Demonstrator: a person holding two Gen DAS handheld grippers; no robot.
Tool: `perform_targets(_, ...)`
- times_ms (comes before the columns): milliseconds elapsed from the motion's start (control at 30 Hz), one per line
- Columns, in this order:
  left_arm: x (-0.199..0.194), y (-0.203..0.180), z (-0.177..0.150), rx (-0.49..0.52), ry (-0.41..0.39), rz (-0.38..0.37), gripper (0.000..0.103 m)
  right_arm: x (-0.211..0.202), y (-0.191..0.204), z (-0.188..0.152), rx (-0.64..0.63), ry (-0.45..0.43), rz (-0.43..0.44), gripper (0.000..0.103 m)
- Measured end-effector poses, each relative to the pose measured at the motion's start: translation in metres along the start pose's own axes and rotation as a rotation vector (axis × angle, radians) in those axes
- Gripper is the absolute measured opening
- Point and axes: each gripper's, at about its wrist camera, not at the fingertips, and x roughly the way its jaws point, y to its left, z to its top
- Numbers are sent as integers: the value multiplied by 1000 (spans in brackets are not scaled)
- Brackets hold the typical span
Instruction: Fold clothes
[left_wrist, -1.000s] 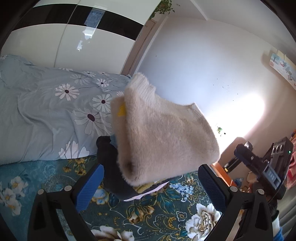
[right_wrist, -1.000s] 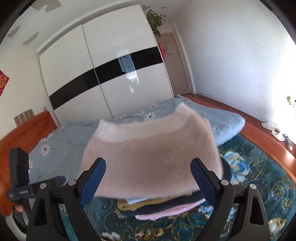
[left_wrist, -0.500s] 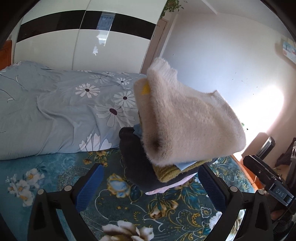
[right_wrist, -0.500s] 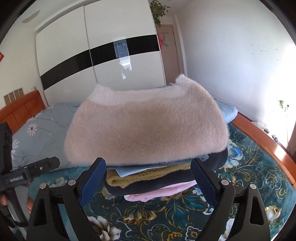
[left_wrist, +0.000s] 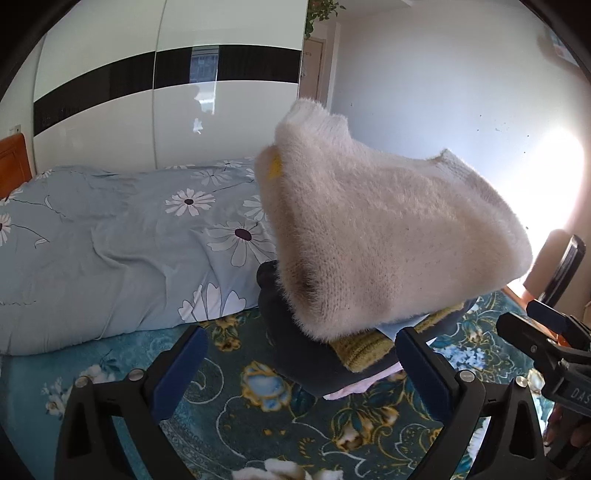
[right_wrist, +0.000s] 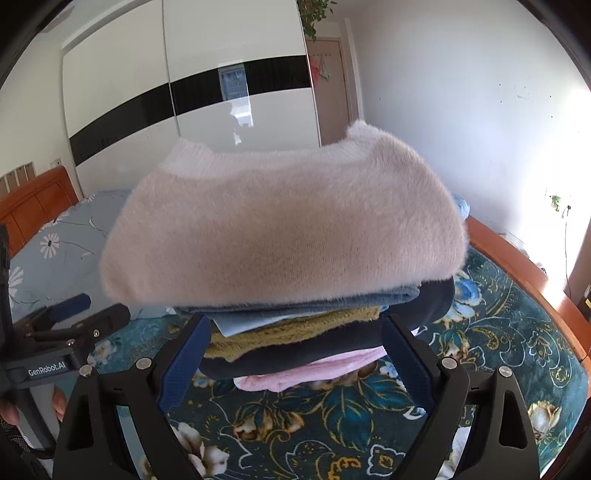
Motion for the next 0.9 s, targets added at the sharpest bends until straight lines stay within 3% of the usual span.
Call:
perform_targets(467, 28, -4, -6, 24, 59, 20, 103, 27, 1, -5, 12, 61, -10, 94)
perform_targets(900, 25, 0, 1, 0, 50, 5, 103, 37, 7, -2, -12, 94, -21, 94)
